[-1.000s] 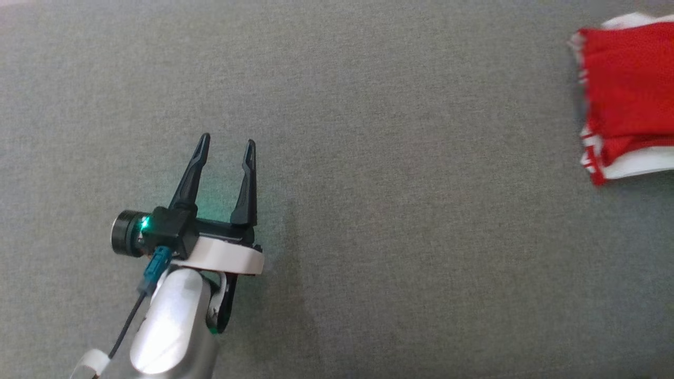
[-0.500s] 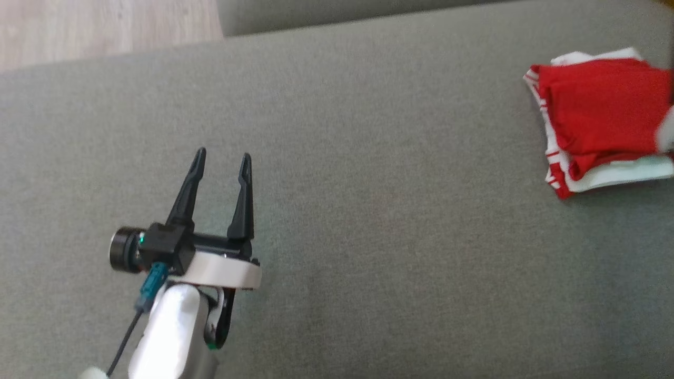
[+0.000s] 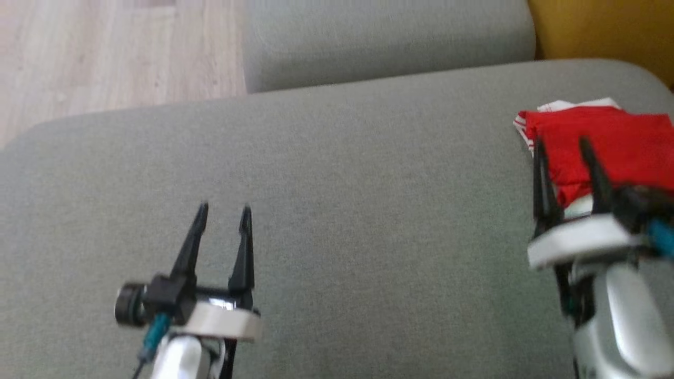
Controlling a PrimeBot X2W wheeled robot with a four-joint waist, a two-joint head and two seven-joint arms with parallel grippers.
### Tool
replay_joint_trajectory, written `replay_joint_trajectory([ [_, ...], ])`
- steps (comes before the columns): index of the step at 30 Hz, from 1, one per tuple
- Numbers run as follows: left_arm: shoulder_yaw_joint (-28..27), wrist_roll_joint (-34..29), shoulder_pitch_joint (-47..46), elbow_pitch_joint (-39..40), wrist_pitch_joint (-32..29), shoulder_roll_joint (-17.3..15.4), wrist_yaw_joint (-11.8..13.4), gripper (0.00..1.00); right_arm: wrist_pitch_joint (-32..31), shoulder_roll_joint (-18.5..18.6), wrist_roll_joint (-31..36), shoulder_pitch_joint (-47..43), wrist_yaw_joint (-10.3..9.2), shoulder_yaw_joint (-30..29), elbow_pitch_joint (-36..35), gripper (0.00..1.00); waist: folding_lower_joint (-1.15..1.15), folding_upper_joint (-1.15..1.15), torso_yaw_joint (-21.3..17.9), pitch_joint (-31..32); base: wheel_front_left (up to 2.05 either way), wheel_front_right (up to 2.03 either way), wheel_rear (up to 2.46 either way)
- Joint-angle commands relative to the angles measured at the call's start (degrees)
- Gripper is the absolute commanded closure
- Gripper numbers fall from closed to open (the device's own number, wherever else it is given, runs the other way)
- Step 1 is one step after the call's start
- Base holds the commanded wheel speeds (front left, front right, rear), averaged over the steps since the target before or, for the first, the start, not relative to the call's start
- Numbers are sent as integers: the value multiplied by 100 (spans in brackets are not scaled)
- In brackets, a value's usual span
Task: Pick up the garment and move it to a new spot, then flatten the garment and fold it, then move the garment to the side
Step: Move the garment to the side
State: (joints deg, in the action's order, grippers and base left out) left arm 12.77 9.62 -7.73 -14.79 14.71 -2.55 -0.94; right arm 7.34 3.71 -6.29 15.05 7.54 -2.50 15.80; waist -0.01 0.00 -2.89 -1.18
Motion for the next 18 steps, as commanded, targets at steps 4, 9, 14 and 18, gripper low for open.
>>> replay_joint_trajectory([
  [4, -163, -19, 160, 224, 29, -32, 57, 0, 298, -73, -206, -371, -5, 41, -115, 0, 1, 0, 76, 147, 0, 0, 0],
  [9, -188, 54, 381, 216, 29, -32, 156, 0, 611, -81, -515, -853, -5, 93, 153, 0, 1, 0, 128, 196, 0, 0, 0],
  [14, -240, 116, 457, 227, 29, -32, 186, 0, 729, -82, -533, -979, -5, 101, 242, 0, 1, 0, 124, 216, 0, 0, 0],
  [18, -267, 156, 470, 267, 29, -32, 229, 0, 752, -82, -517, -963, -5, 115, 250, 0, 1, 0, 116, 227, 0, 0, 0],
])
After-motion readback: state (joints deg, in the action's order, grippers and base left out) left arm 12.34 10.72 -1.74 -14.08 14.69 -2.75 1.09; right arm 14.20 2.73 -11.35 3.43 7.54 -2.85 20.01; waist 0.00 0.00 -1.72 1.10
